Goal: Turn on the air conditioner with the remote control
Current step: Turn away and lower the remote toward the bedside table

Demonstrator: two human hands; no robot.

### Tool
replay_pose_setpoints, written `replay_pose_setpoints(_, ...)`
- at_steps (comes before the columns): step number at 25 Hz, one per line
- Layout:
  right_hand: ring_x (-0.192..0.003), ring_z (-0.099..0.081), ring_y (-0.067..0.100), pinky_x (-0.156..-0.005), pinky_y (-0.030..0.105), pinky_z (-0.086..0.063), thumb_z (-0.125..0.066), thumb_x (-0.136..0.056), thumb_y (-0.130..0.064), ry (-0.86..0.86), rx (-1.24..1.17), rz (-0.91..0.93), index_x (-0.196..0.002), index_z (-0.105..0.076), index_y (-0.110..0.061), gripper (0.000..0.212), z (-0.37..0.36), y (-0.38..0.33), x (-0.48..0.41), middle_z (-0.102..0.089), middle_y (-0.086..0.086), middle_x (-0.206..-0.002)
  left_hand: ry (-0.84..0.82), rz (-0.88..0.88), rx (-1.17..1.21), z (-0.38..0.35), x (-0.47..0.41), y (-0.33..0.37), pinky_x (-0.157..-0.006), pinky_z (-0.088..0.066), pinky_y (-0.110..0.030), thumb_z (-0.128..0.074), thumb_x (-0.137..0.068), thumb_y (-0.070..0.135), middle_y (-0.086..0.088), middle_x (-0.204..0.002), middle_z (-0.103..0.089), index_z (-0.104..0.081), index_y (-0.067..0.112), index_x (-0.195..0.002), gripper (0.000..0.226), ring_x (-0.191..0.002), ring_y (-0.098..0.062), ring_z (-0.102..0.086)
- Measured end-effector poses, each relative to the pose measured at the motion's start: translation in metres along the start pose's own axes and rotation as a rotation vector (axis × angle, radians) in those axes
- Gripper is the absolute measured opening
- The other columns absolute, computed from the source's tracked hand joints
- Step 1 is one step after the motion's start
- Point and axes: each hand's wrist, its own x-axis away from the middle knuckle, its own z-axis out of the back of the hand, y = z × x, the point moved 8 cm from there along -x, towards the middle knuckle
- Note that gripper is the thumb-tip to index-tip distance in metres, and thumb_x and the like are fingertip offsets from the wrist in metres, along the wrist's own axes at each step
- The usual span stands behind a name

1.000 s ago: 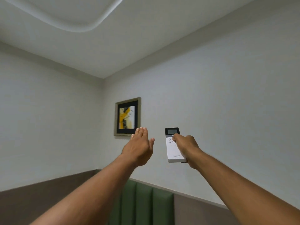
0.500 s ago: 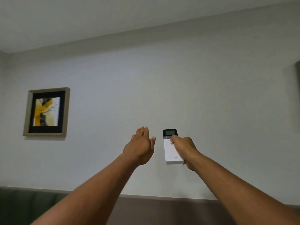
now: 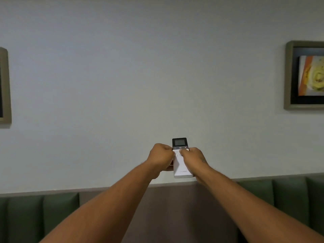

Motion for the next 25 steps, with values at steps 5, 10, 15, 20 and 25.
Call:
replay_pose_setpoints(5, -0.077, -0.072, 0.029, -0.073, 0.042, -0.062, -0.057, -0.088, -0.013, -0.036, 0.022, -0.165, -0.082, -0.062, -0.023, 0.013, -0.040, 0.103, -0.011, -0.074, 0.008, -0.089, -0.002, 0.191, 0.060, -0.018, -0.006, -0.119, -0.068, -0.062, -0.044, -0.053, -0.087, -0.005, -0.016, -0.088, -0.074, -0.070, 0.008, -0.078, 0.023, -0.075, -0.030, -0.073)
replay_pose_setpoints(10, -0.072, -0.072, 0.028, -0.062, 0.035, -0.059, -0.064, -0.090, -0.014, -0.096, 0.101, -0.414, -0.099, -0.065, -0.018, 0.010, -0.093, 0.260, -0.004, -0.073, 0.008, -0.092, 0.007, 0.474, 0.083, -0.057, 0.013, -0.285, -0.069, -0.061, -0.044, -0.053, -0.087, -0.008, -0.010, -0.083, -0.073, -0.069, 0.014, -0.078, 0.029, -0.076, -0.029, -0.072)
replay_pose_setpoints(15, -0.086, -0.070, 0.032, -0.074, 0.038, -0.060, -0.065, -0.090, -0.015, -0.163, 0.225, -0.626, -0.114, -0.069, -0.008, 0.025, -0.140, 0.455, 0.043, -0.073, 0.015, -0.106, 0.002, 0.755, 0.080, -0.105, 0.084, -0.472, -0.071, -0.061, -0.043, -0.053, -0.084, -0.006, -0.007, -0.085, -0.076, -0.075, 0.017, -0.088, 0.032, -0.077, -0.027, -0.073)
replay_pose_setpoints(20, -0.097, -0.069, 0.032, -0.087, 0.041, -0.057, -0.063, -0.090, -0.021, -0.341, 0.432, -0.801, -0.111, -0.071, -0.008, 0.026, -0.191, 0.665, 0.150, -0.073, 0.015, -0.110, 0.037, 1.005, 0.000, -0.155, 0.213, -0.674, -0.081, -0.059, -0.045, -0.058, -0.082, -0.001, -0.010, -0.099, -0.074, -0.076, 0.017, -0.100, 0.031, -0.088, -0.032, -0.070)
replay_pose_setpoints(25, -0.098, -0.069, 0.027, -0.082, 0.030, -0.055, -0.068, -0.087, -0.023, -0.342, 0.514, -0.891, -0.114, -0.071, -0.010, 0.029, -0.219, 0.810, 0.213, -0.073, 0.012, -0.113, 0.037, 1.058, -0.171, -0.193, 0.288, -0.800, -0.086, -0.055, -0.038, -0.057, -0.090, 0.010, -0.016, -0.105, -0.072, -0.073, 0.011, -0.105, 0.022, -0.091, -0.033, -0.066)
